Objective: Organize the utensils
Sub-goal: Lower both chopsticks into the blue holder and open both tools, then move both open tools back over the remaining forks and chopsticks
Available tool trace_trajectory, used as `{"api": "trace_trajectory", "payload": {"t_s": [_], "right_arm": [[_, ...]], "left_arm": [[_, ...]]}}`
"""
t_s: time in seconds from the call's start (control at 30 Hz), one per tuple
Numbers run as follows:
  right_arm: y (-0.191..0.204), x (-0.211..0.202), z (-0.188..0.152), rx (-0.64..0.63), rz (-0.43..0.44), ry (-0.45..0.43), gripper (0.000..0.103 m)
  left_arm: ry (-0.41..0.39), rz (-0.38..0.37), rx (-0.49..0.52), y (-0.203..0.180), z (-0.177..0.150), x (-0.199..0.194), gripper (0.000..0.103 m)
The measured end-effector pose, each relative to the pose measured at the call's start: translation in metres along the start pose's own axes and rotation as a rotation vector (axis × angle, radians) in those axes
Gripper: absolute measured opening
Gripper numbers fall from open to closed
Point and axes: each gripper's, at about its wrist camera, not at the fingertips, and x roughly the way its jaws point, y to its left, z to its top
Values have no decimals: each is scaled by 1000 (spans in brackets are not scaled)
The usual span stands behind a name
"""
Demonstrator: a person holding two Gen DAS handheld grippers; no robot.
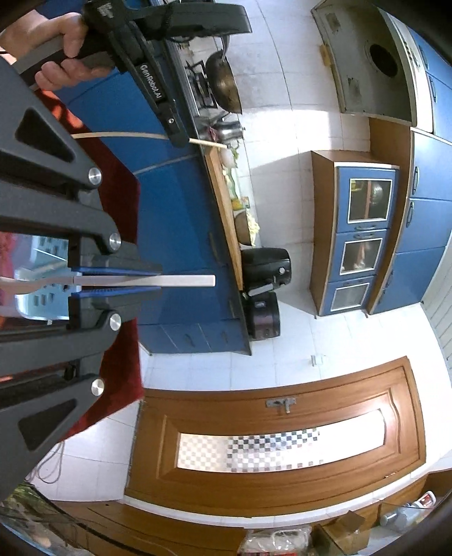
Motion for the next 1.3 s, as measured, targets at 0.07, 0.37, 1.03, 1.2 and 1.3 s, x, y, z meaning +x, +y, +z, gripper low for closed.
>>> {"api": "trace_trajectory", "payload": {"t_s": [0.07,0.37,1.03,1.2,1.3], "right_arm": [[0,9,-1,-9,-11,-11,8],[-1,37,-25,-21,8,36,8],[1,10,-29,40,91,55,27],[6,-5,-30,36,96,92,27],[8,-14,-34,37,108,129,27]], "left_arm": [[-27,20,13,-1,-2,9,4],[-96,116,-8,13,-32,34,4],[62,37,1,19,-62,6,17],[99,25,6,17,-60,-16,18],[120,18,12,16,-60,-28,18]]}}
